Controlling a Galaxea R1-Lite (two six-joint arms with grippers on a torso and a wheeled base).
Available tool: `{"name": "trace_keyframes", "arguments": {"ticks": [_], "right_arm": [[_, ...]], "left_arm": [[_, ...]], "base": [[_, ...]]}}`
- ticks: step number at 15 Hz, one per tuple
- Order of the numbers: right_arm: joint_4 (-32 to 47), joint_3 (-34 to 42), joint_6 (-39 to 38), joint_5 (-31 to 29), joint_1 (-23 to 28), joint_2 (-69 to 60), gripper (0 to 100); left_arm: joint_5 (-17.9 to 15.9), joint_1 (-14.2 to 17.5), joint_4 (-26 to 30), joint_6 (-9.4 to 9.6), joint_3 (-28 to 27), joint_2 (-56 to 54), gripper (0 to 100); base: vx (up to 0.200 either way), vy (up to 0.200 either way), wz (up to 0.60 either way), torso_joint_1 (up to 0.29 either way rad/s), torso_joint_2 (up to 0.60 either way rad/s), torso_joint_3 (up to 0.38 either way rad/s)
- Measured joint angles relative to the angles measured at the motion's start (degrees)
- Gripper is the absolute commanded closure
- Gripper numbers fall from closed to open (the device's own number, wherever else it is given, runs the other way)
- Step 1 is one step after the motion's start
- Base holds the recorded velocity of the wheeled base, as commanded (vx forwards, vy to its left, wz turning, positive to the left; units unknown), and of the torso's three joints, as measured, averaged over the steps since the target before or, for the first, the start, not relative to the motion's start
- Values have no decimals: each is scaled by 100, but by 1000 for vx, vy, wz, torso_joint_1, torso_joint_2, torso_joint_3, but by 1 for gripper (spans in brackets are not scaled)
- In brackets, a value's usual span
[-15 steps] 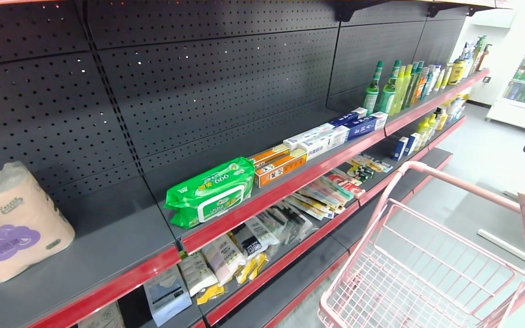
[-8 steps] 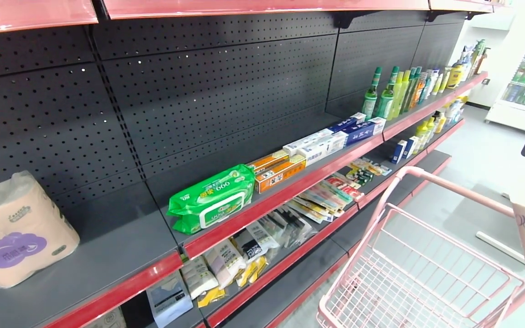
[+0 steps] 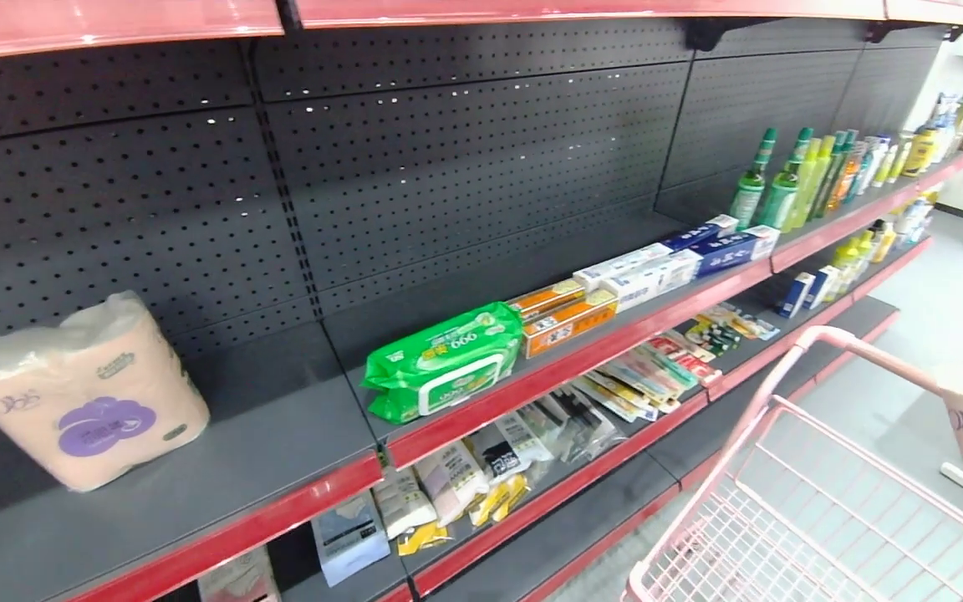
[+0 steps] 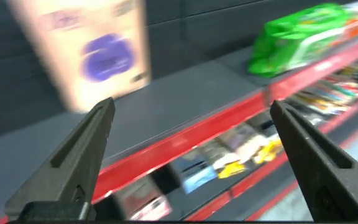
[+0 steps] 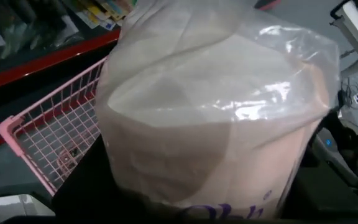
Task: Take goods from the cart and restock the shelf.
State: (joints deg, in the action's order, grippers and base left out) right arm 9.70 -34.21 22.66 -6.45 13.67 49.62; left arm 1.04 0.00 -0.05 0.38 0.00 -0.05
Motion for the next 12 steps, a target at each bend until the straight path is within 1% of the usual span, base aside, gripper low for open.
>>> {"name": "trace_keyframes", "arguments": {"ticks": [12], "right_arm": [[1,-79,-20,21,-24,-41,100]], "left_arm": [[0,0,-2,-2,0,0,0]], "base": [[0,0,600,2,5,5]]}}
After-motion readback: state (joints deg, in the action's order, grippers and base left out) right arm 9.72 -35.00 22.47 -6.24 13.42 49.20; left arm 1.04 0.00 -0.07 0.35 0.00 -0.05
